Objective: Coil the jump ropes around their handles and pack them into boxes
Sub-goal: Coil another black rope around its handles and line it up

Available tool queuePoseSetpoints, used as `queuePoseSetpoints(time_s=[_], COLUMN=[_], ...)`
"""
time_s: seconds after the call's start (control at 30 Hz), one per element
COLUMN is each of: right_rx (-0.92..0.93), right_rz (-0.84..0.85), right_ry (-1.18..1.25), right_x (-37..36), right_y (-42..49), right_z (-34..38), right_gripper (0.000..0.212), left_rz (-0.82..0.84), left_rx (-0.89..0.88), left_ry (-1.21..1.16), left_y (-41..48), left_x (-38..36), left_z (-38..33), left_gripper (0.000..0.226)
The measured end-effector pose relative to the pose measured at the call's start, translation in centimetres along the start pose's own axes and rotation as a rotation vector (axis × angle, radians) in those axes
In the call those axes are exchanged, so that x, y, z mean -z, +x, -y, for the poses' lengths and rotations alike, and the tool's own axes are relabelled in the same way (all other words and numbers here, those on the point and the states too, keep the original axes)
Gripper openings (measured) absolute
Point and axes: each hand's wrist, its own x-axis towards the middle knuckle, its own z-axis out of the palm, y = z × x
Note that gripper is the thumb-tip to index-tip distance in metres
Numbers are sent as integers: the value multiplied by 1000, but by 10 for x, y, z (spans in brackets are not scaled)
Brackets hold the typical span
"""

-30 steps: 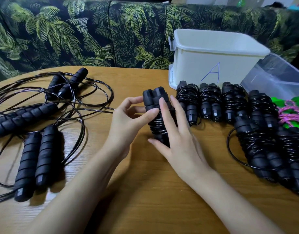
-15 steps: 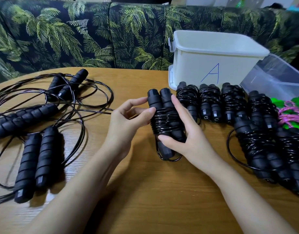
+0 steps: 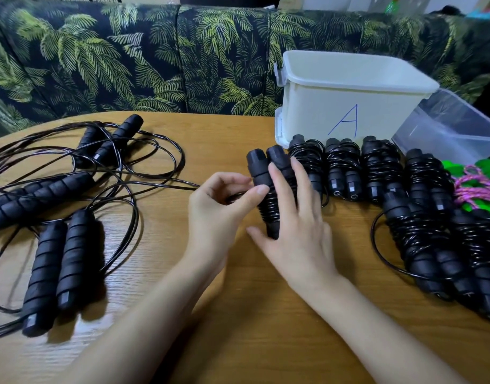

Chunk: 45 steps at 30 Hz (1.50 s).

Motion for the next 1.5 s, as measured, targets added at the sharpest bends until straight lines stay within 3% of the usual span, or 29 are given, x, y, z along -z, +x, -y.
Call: queuePoseSetpoints(time_s=[0.17,0.37,0.5,0.67,0.77,0.9,0.97,1.03,1.1,1.2,1.27,1.33,1.43,1.5], right_rx=[22,203,373,492,499,417,315,189,79,-25,-40,8,169,290], right_rz=[-47,4,32,65,-19,-93,-89,-59,-11,22,17,17,-2,-5], right_ry=[20,23,29,57,87,167,224,304,393,514,500,366,81,-52], right_x=[4,6,8,15,14,11,9,8,7,6,7,10,14,14], right_y=[7,5,7,8,5,1,-1,-2,-1,2,3,3,4,5], right_z=[-20,-16,-21,-28,-23,-13,-10,-8,-5,-6,-12,-20,-26,-22], right_gripper=[79,72,69,70,62,58,61,64,67,70,70,71,74,74], left_rz=[147,49,126,178,183,113,49,29,14,-17,22,81,70,63], left_rx=[-117,-189,-77,96,339,648,561,324,54,-441,-634,-632,-459,-252], left_ry=[147,342,242,70,-91,-497,-584,-457,-170,474,714,853,996,743], left_y=[5,26,27,27,29,24,18,12,6,6,8,11,19,24], left_x=[4,30,34,33,32,21,11,3,3,9,10,11,24,29], left_z=[4,-2,-12,-23,-25,-20,-17,-12,-5,5,8,13,15,8], left_gripper=[20,34,46,40,27,13,14,17,25,27,26,36,52,44])
